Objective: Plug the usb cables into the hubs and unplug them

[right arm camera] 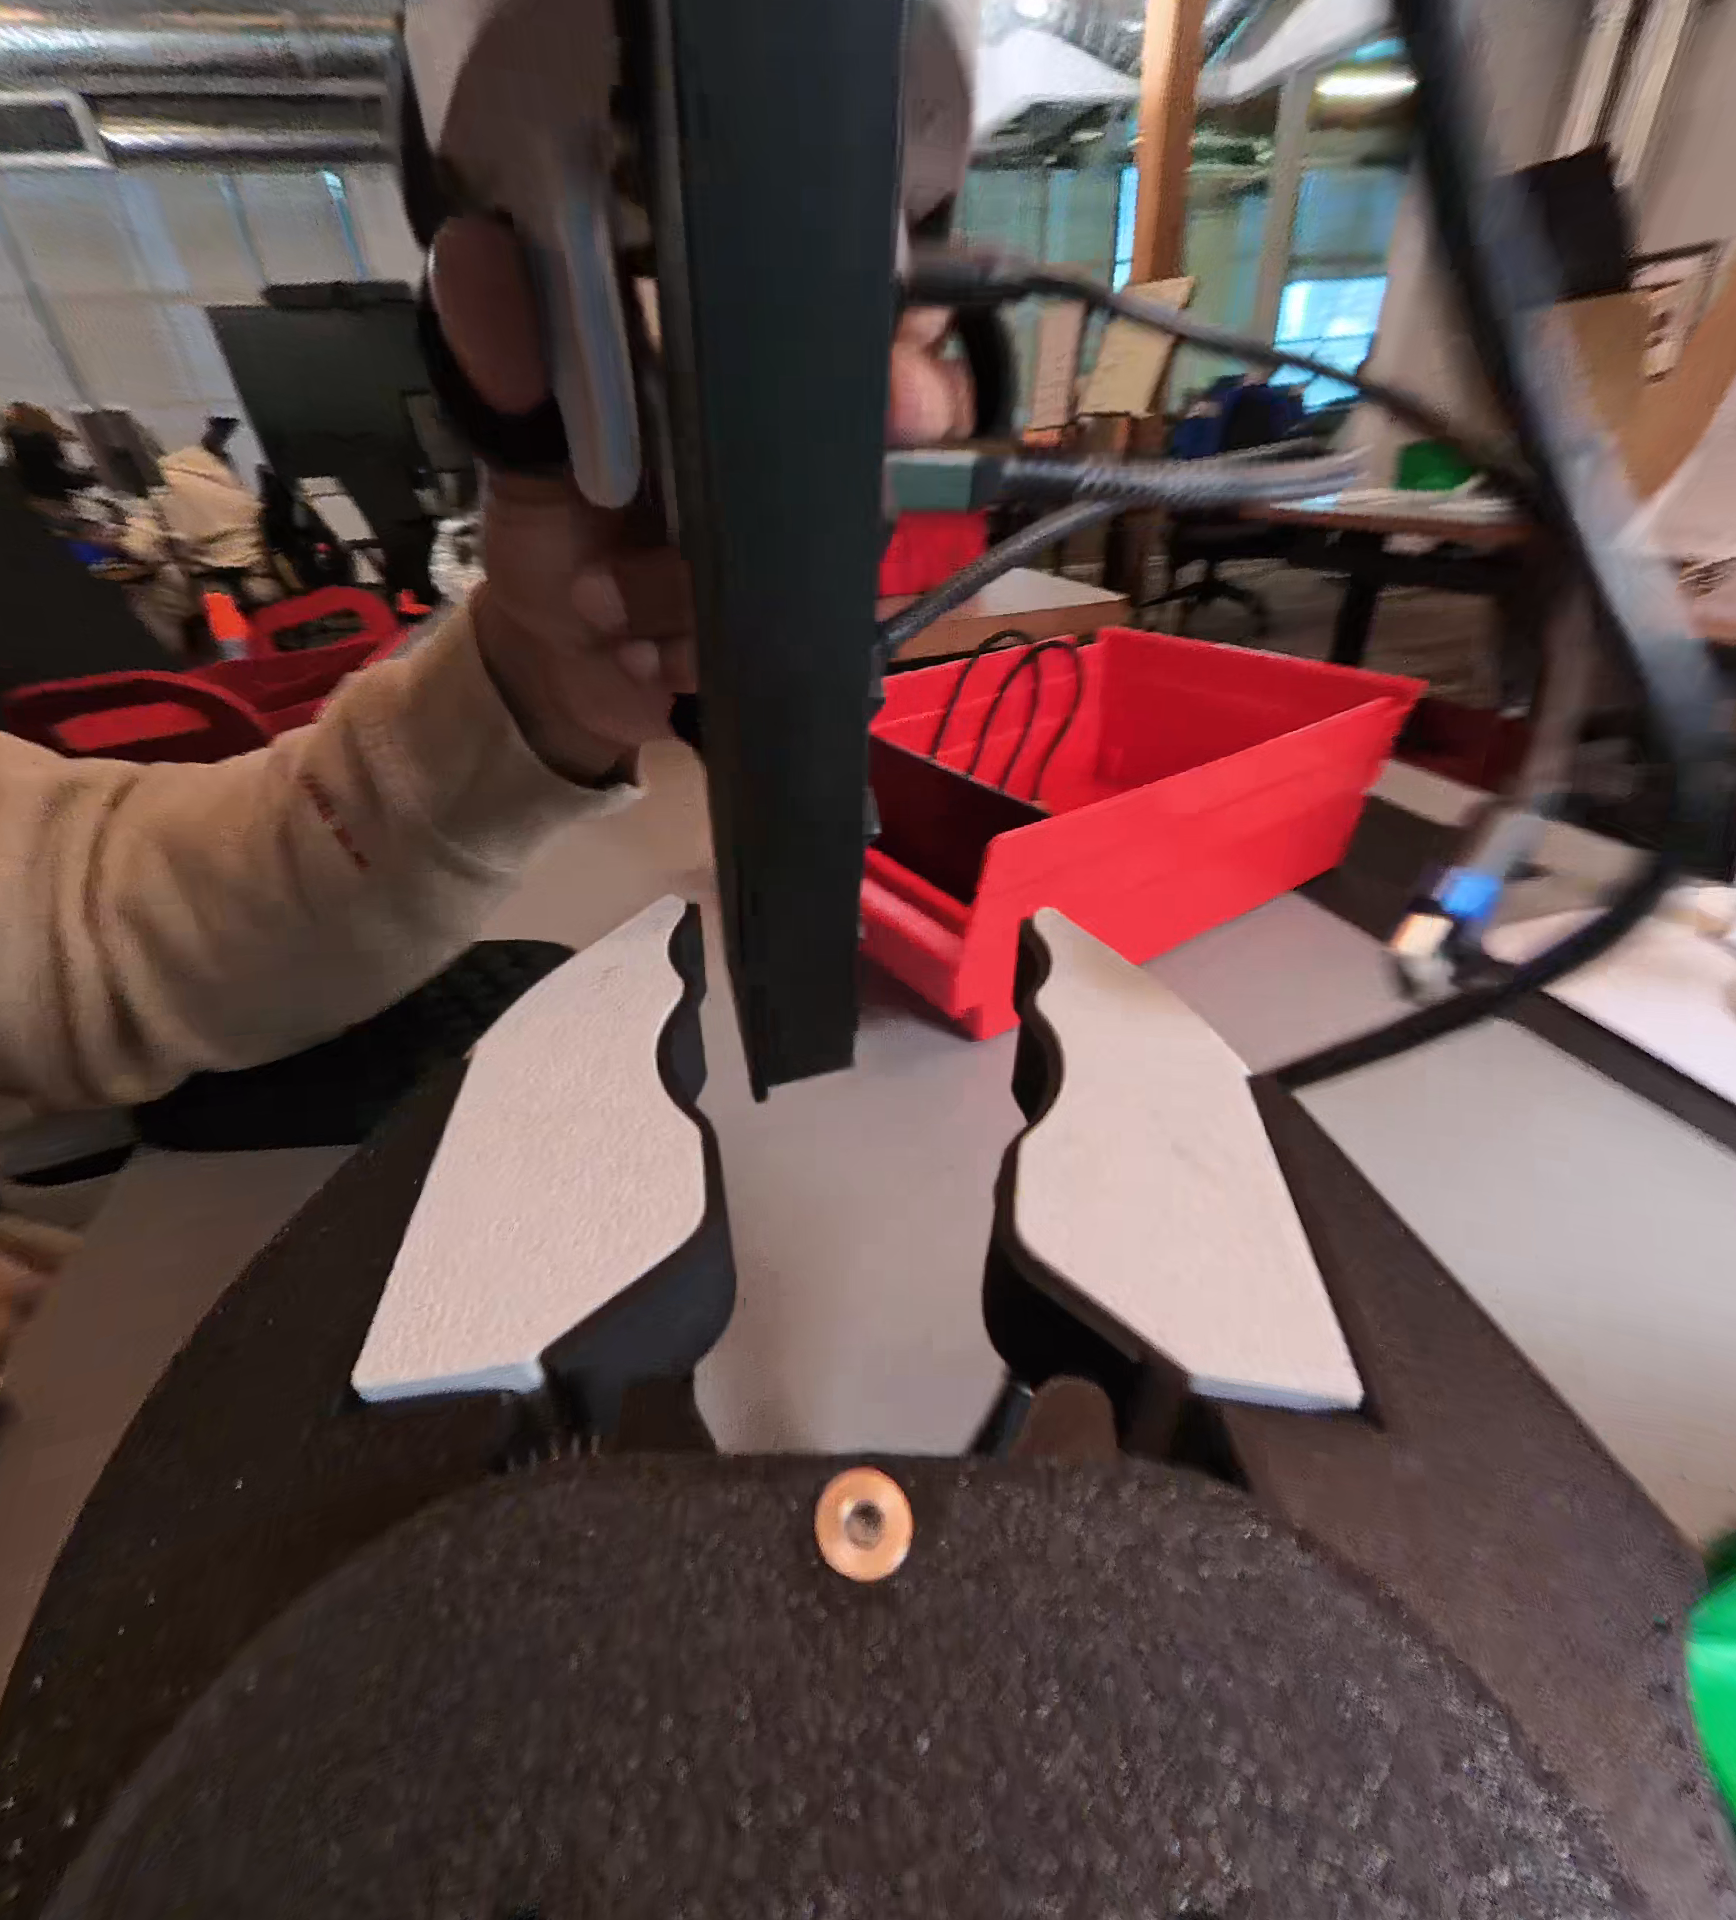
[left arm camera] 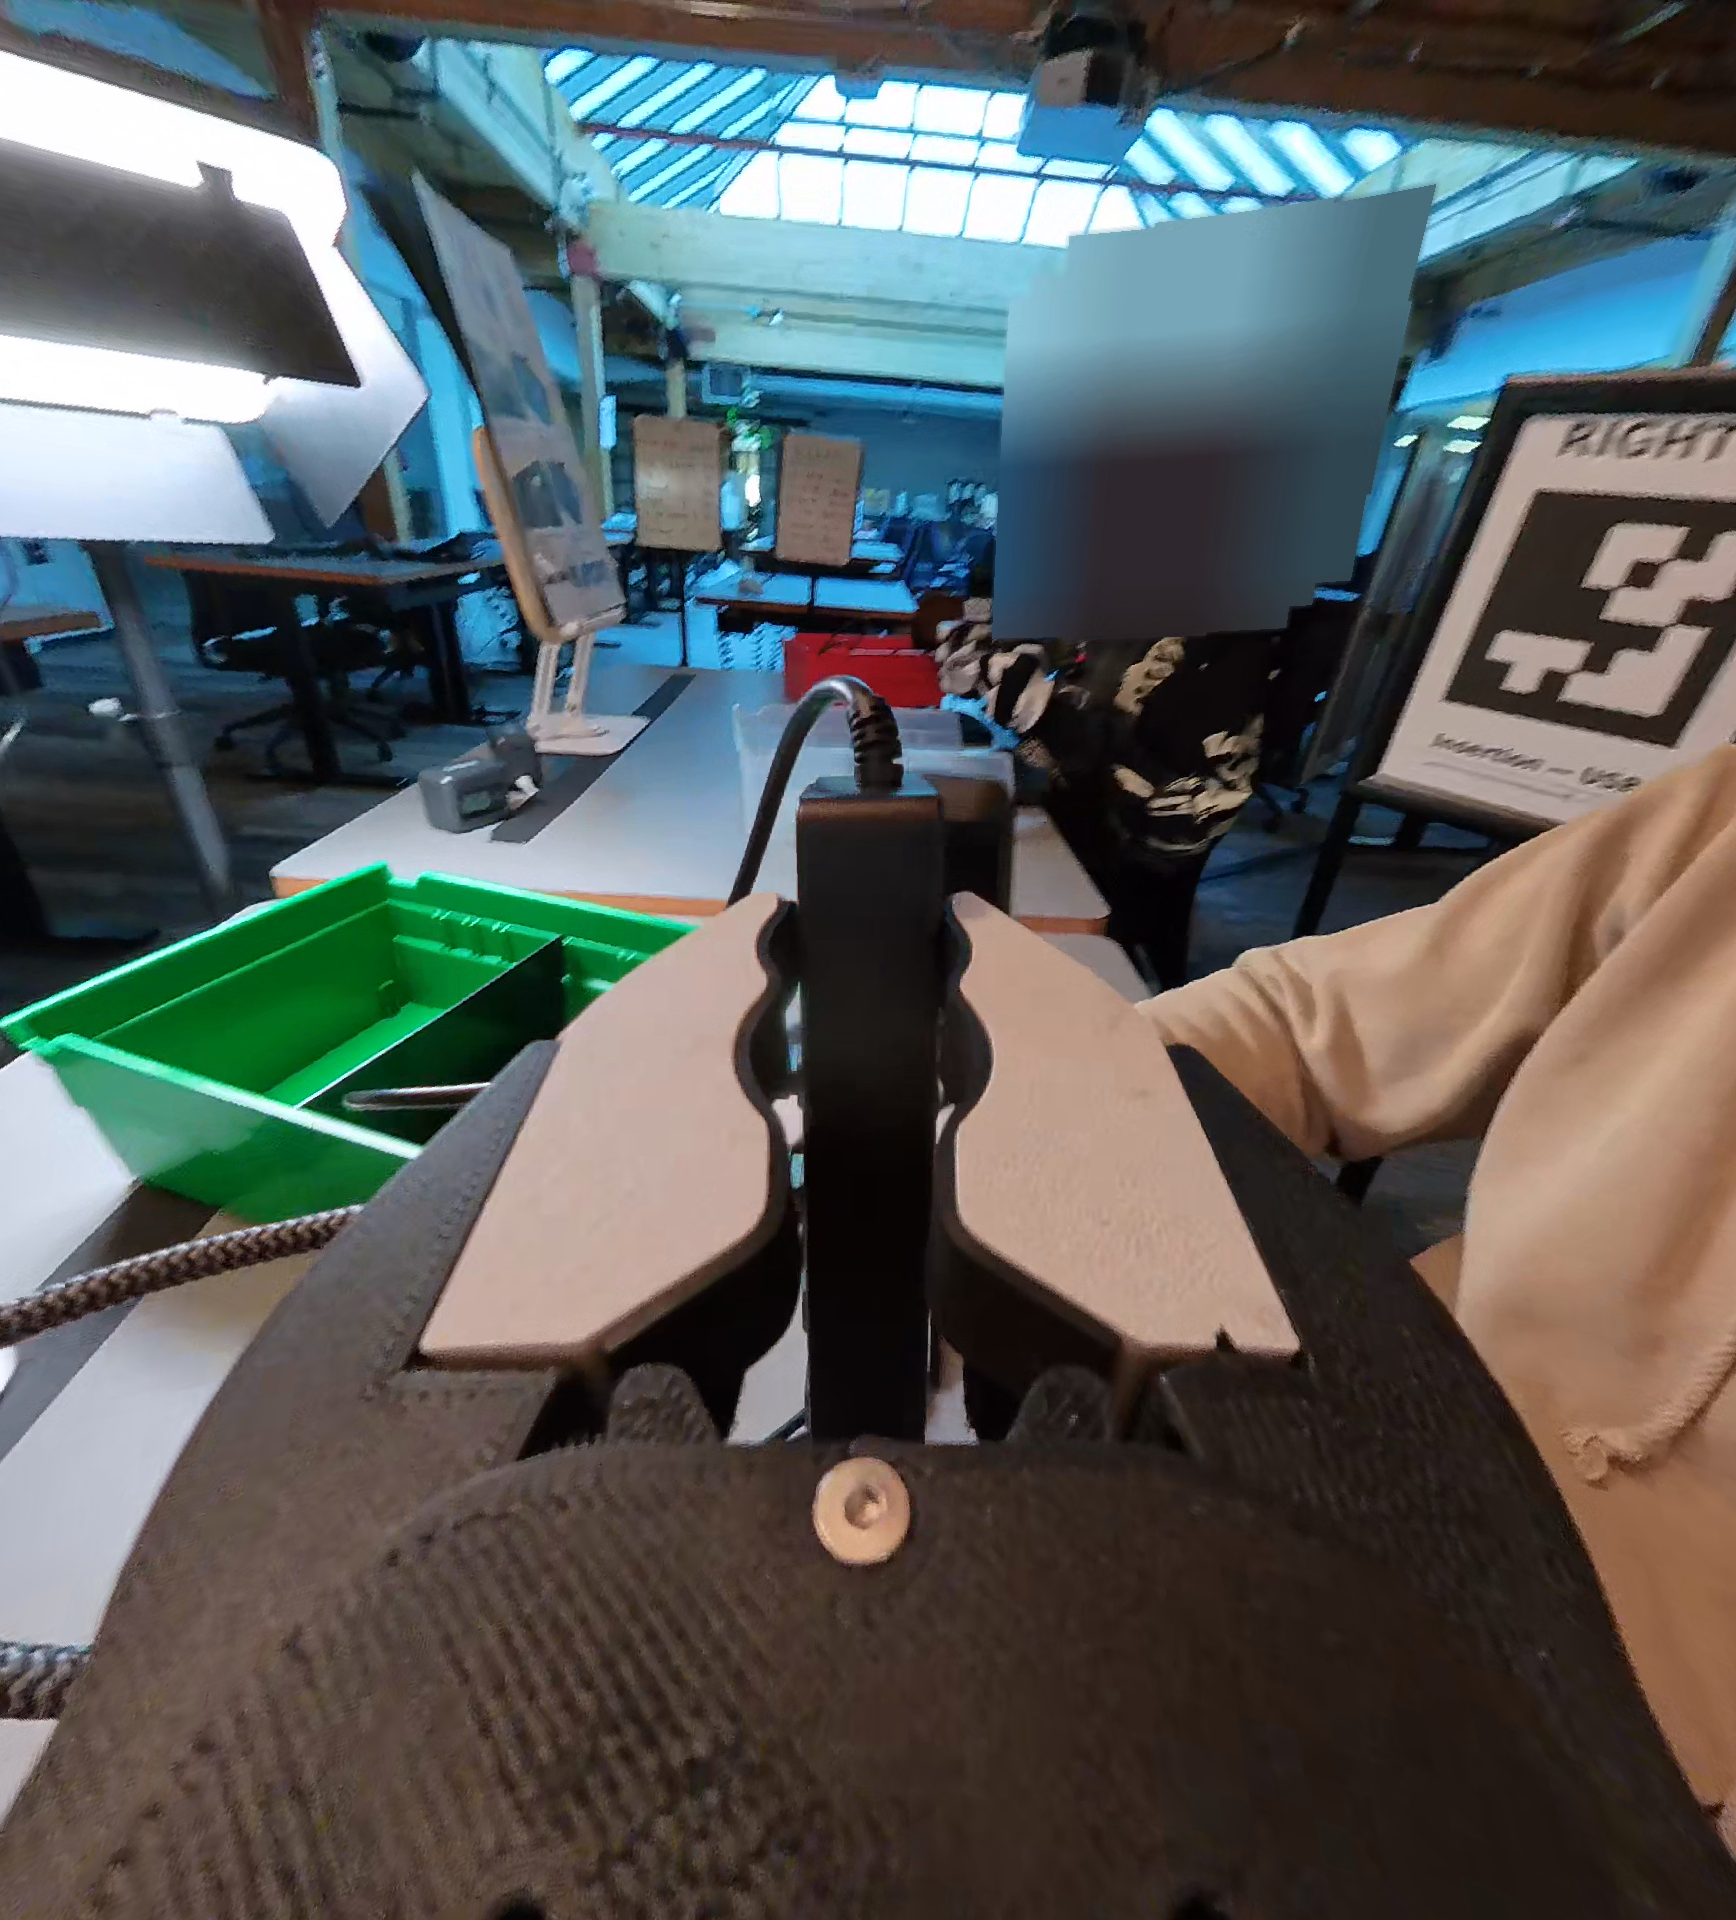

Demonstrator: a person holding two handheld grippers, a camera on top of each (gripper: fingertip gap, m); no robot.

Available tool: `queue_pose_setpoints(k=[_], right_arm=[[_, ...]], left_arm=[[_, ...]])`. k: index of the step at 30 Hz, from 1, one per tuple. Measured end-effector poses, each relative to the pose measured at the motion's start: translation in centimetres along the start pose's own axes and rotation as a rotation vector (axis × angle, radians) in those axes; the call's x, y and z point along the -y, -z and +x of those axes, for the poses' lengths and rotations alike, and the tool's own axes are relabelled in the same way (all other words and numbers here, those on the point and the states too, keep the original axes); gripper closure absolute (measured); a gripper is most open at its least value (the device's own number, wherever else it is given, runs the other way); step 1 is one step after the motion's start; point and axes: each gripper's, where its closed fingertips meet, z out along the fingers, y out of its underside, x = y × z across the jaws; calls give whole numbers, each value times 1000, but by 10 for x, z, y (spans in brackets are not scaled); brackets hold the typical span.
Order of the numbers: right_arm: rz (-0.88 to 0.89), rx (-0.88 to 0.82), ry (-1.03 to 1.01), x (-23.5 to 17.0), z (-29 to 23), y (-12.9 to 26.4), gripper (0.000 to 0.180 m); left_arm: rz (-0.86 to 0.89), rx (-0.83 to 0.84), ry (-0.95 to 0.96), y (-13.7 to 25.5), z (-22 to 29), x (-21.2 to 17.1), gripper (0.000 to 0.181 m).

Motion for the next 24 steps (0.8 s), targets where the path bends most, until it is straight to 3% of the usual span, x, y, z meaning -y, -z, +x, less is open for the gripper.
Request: queue_pose_setpoints(k=[1, 3, 4, 9, 16, 18, 21, 24], right_arm=[[2, 42, -23, -3, -8, -4, 124], [14, 75, -13, -7, -20, -8, 153], [10, 63, 15, -8, -22, -8, 156], [-59, -199, 49, -14, 20, 3, 157], [-226, -655, 216, -26, 79, 33, 157], [-271, -701, 238, -33, 84, 34, 157], [-314, -750, 351, -37, 86, 35, 157], [-319, -750, 401, -36, 82, 32, 156]], left_arm=[[20, -27, 7, -3, 4, 0, 156], [48, -78, 24, -10, 10, -2, 156], [53, -87, 36, -13, 11, -5, 156], [21, 109, 156, -4, -28, -12, 146], [-132, 340, 65, -21, -46, -45, 120], [-168, 436, 35, -31, -52, -60, 112], [-167, 607, -6, -30, -69, -73, 118], [-132, 577, -16, -27, -71, -72, 123]])
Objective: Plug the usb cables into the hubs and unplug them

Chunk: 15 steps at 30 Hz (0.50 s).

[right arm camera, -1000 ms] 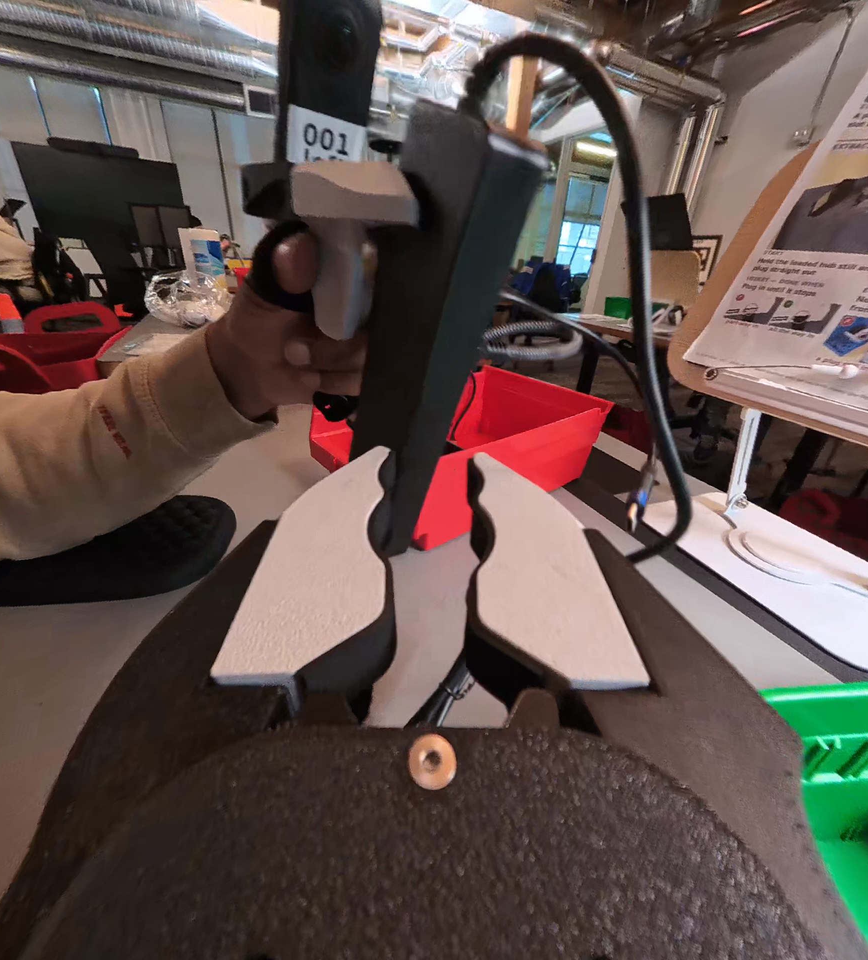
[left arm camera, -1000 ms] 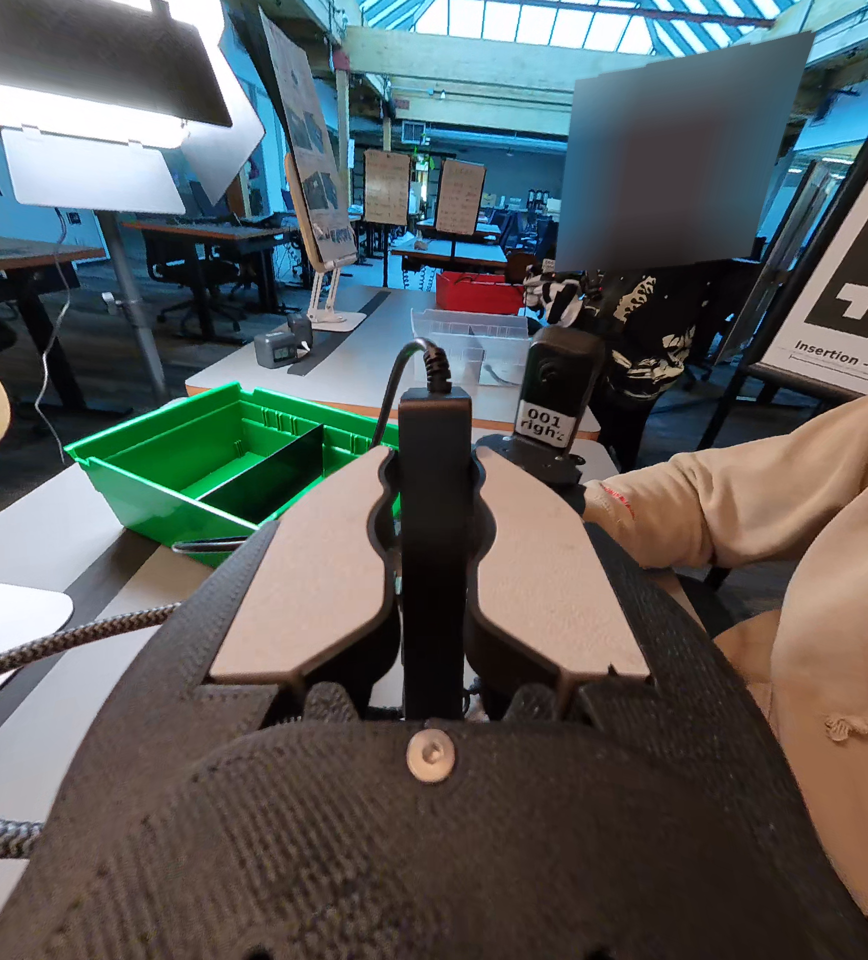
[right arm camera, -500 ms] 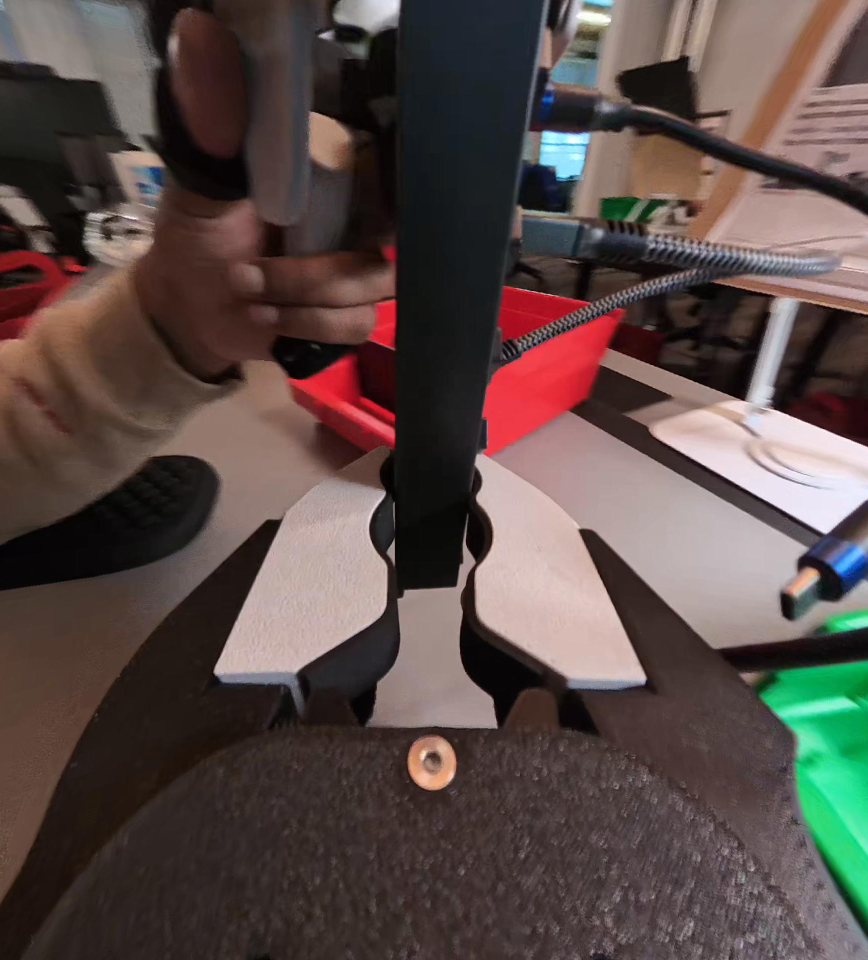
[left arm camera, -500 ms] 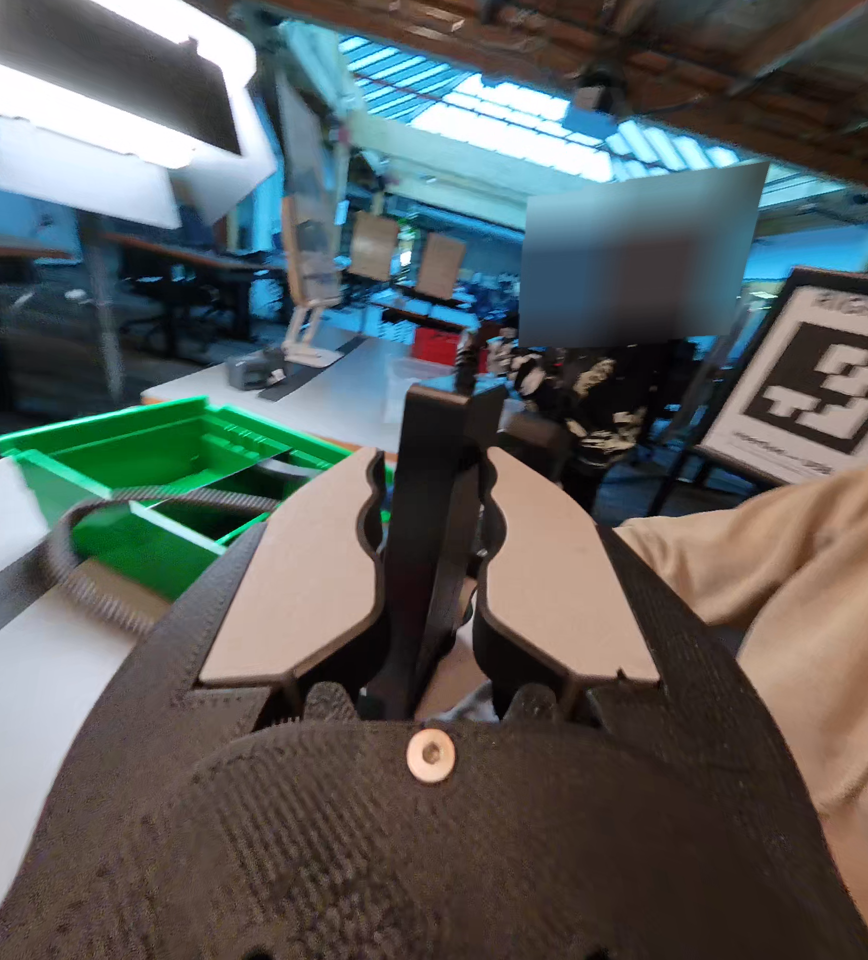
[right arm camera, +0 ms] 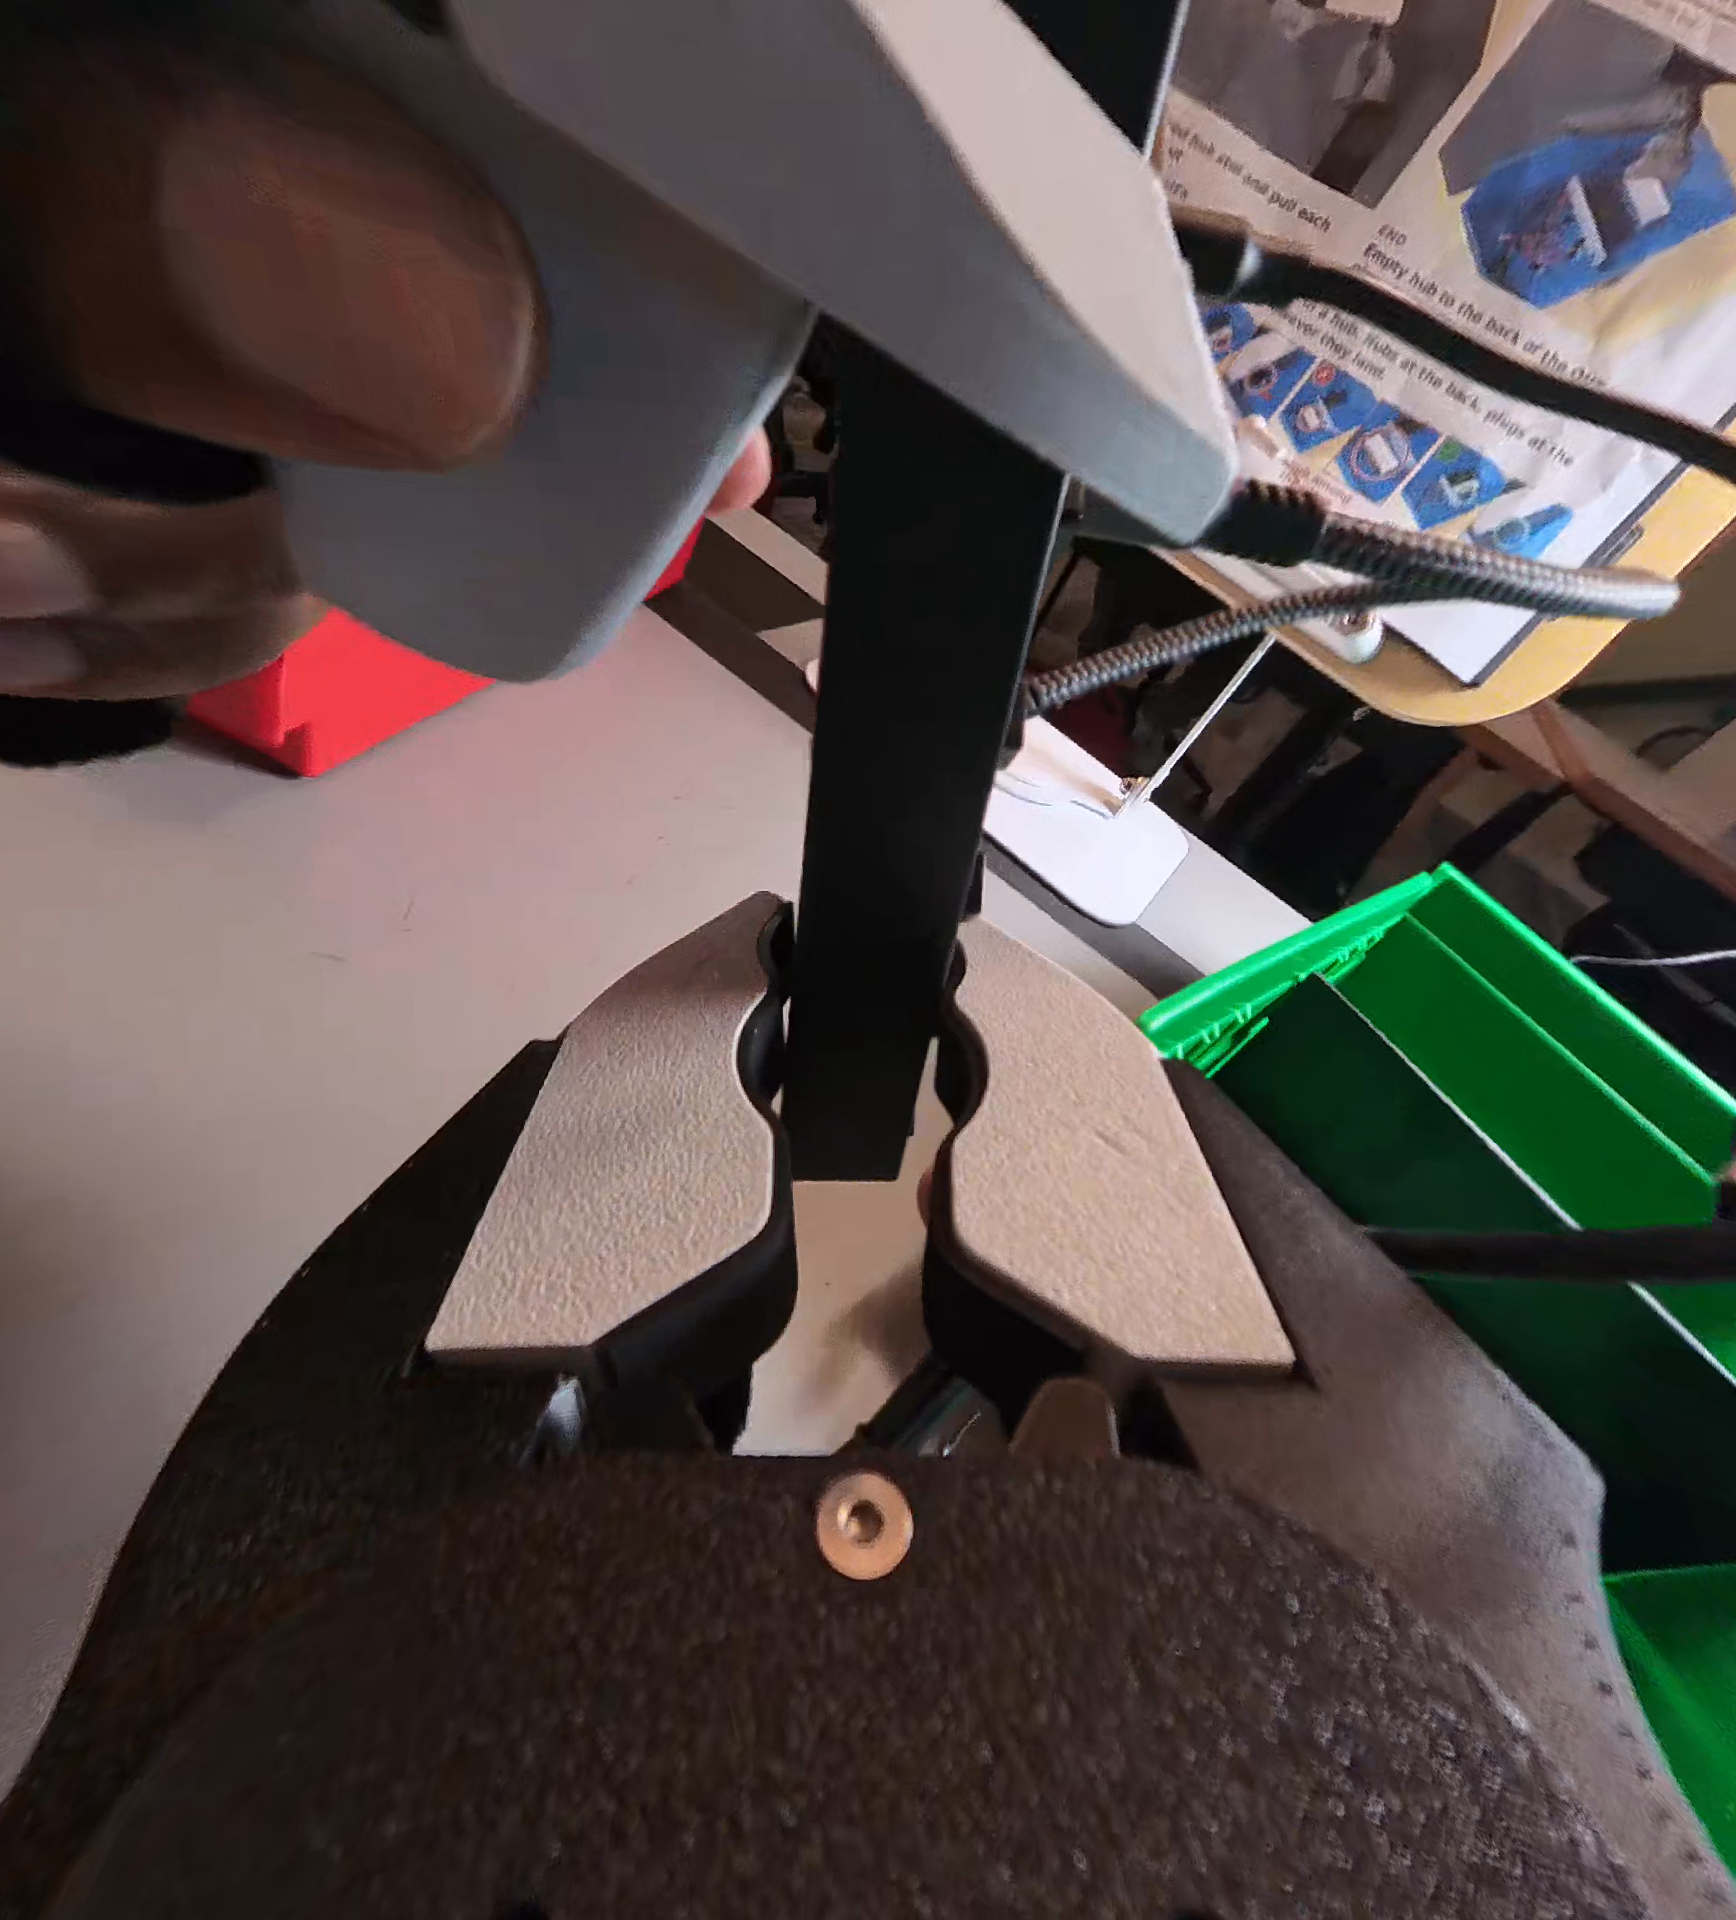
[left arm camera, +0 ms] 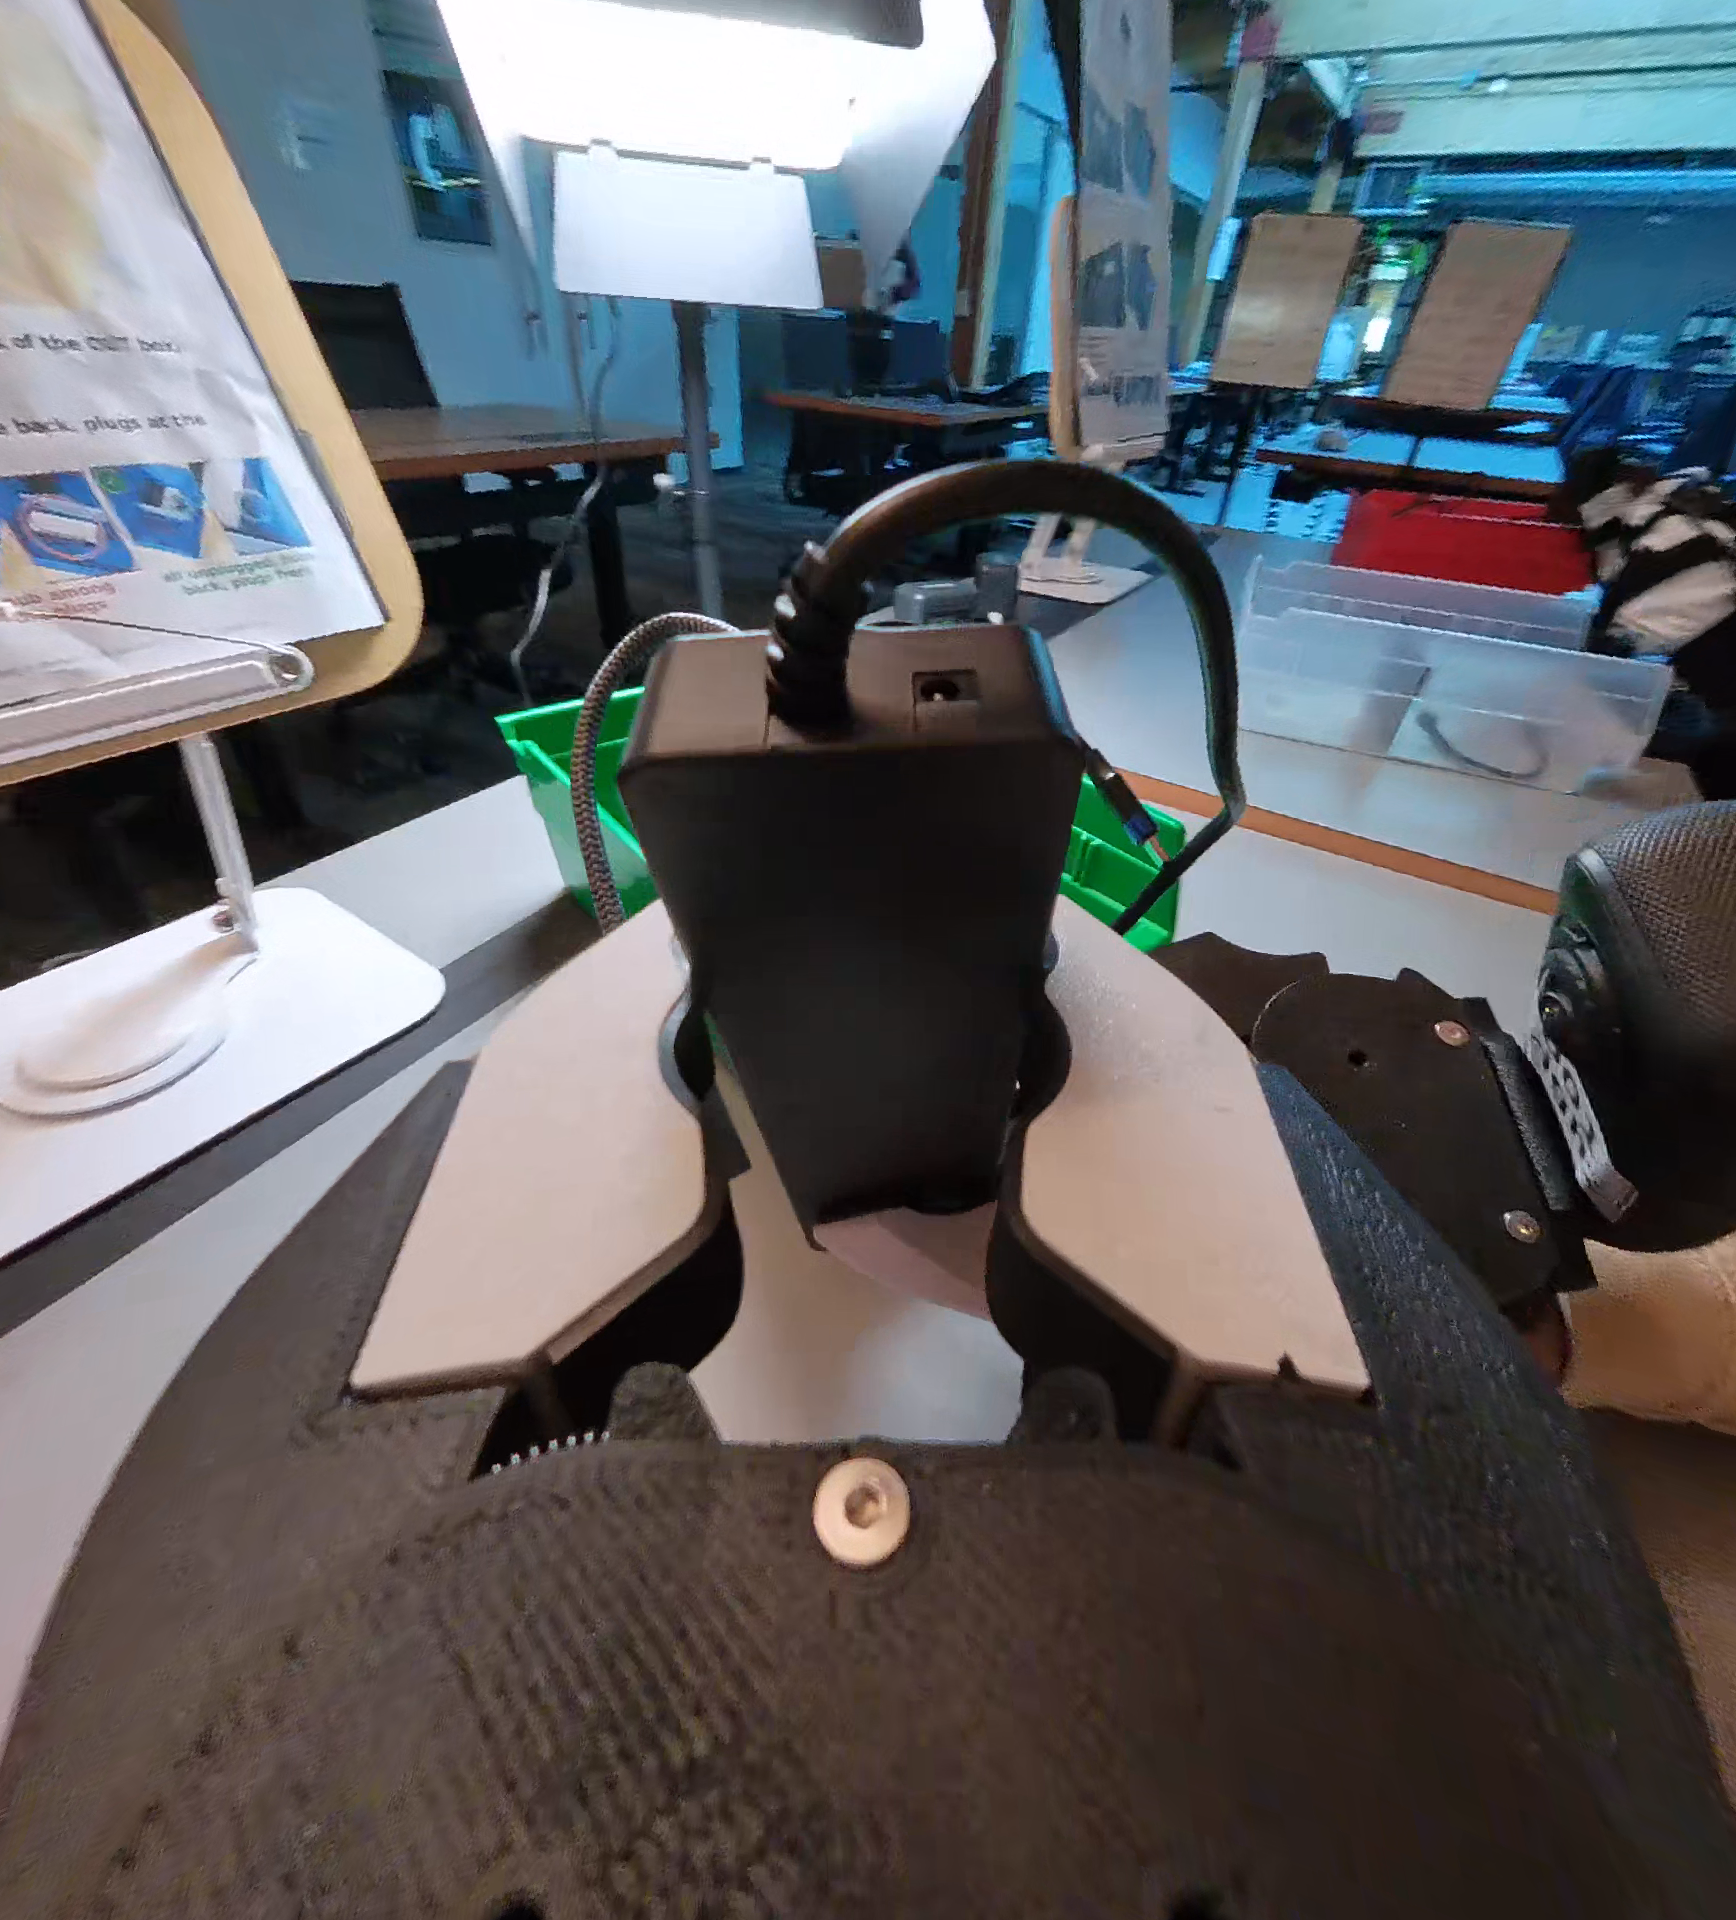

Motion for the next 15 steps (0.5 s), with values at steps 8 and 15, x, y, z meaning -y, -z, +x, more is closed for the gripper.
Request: queue_pose_setpoints(k=[8, 15], right_arm=[[82, 448, 0, 41, -66, 31, 142], [373, 915, -117, 146, -57, 127, 148]], left_arm=[[83, -205, 44, 46, -35, 30, 124], [133, -354, 34, 89, -33, 54, 124]])
